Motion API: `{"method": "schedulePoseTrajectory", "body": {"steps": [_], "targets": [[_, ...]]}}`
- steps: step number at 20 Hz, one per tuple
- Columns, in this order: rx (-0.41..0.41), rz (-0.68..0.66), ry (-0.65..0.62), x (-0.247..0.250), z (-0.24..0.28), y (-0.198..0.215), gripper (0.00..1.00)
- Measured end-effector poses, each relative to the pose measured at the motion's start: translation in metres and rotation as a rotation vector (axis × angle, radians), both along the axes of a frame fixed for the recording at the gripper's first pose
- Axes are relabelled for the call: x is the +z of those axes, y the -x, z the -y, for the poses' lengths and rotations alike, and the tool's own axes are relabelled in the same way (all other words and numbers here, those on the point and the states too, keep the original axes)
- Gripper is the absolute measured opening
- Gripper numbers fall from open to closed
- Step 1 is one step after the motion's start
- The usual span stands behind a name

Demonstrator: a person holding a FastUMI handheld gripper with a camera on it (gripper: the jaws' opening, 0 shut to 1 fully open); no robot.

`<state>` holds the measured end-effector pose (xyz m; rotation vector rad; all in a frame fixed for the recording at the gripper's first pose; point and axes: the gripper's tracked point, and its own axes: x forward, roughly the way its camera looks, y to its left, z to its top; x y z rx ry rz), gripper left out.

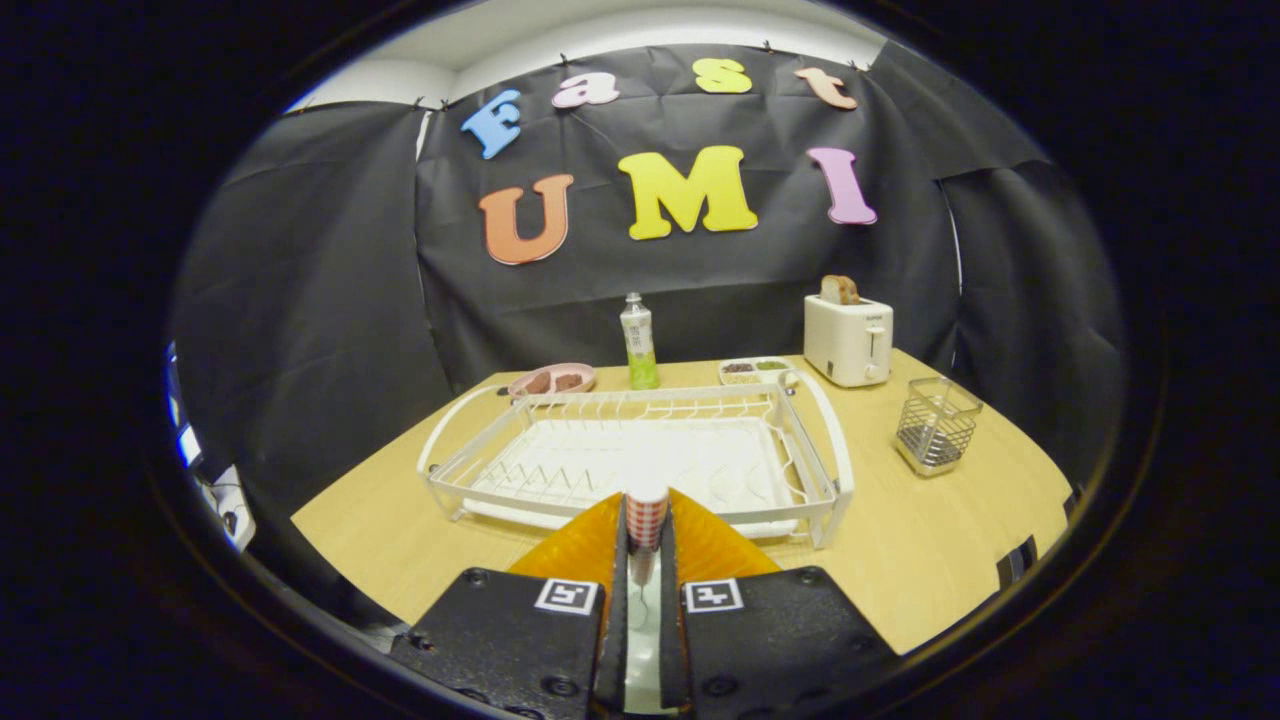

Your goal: Take the plate from the dish rack, then take the spoon from the basket and place it into the plate.

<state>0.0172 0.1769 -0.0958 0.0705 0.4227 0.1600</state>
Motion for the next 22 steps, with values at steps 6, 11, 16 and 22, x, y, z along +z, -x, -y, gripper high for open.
{"method": "schedulePoseTrajectory", "body": {"steps": [6, 11, 16, 22], "targets": [[-0.049, 0.145, 0.079, 0.033, 0.028, 0.001, 0.85], [-0.059, 0.206, 0.070, 0.052, 0.046, 0.004, 0.95], [-0.100, 0.275, 0.054, 0.079, 0.072, 0.011, 1.00], [-0.183, 0.388, 0.110, 0.110, 0.119, 0.037, 1.00]]}}
